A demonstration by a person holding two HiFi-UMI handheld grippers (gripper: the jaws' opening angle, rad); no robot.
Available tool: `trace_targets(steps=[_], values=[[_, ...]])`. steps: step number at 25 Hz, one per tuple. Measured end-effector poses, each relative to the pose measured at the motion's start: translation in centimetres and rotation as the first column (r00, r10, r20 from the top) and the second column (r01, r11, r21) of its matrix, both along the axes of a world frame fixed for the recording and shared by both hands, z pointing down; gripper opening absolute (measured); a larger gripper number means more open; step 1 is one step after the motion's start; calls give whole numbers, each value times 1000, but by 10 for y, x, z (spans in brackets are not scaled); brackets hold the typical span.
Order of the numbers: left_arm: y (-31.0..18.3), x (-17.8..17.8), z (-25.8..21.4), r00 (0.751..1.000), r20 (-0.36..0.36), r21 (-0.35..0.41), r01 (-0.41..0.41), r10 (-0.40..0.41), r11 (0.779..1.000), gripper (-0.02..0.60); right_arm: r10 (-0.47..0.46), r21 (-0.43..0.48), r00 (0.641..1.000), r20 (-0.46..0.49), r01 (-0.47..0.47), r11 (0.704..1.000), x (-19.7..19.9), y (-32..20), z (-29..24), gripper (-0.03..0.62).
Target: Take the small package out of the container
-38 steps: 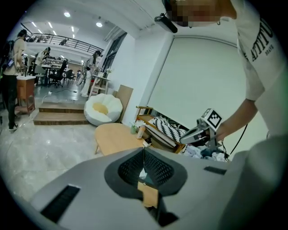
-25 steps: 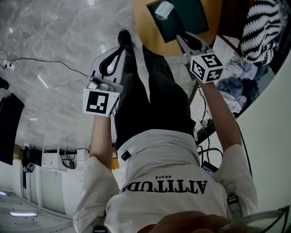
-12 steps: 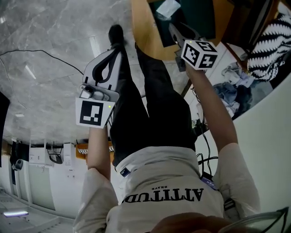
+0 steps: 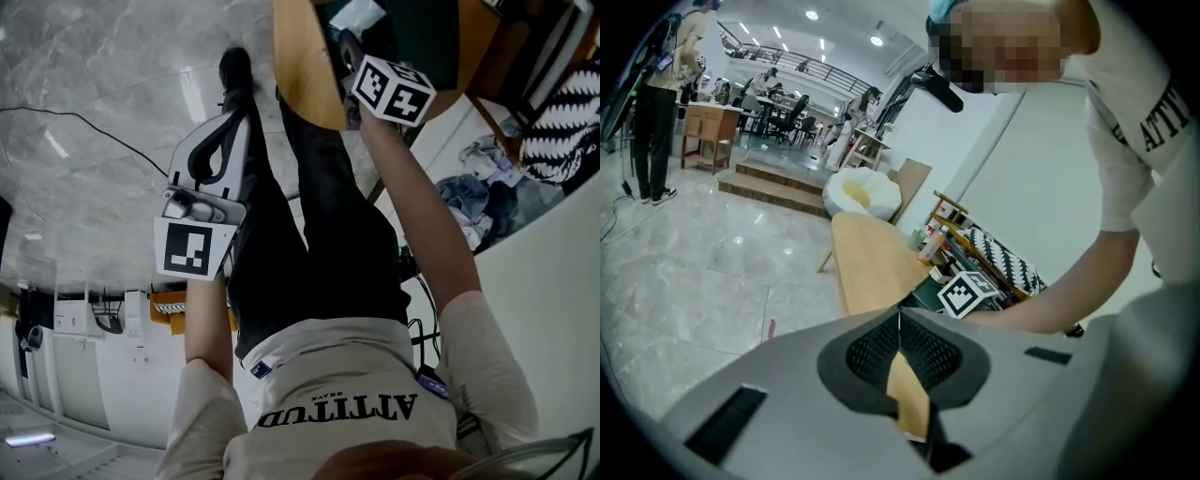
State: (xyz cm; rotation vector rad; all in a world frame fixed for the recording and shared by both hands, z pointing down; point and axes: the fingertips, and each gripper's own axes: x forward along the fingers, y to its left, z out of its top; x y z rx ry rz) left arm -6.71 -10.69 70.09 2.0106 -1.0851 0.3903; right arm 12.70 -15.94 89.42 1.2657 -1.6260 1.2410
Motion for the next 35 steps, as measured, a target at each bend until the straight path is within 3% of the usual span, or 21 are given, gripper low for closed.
trace_targets(steps=[2, 6, 7, 14, 23, 35], values=[[3, -2, 3, 1000, 2, -7, 0, 0, 1000, 23, 5, -11, 999, -33, -6, 1000, 4, 0, 8, 172], [8, -7, 8, 1000, 6, -15, 1, -1, 1000, 23, -6, -14, 997, -78, 5, 1000, 10, 0, 14, 36], [9, -8, 8, 1000, 7, -14, 2, -2, 1000, 23, -15, -11, 997, -76, 14, 1000, 10, 0, 13, 28], [11, -10, -8, 1000, 8, 15, 8, -8, 1000, 23, -105, 25, 994, -32, 106, 994, -1, 5, -12, 21], [9, -10, -55, 1000, 16, 84, 3, -4, 996, 23, -144, 67, 989, 19, 142, 988, -7, 9, -63, 20], [7, -23, -159, 999, 16, 136, -35, 33, 990, 23, -168, 170, 984, 51, 157, 973, -7, 5, -210, 20]])
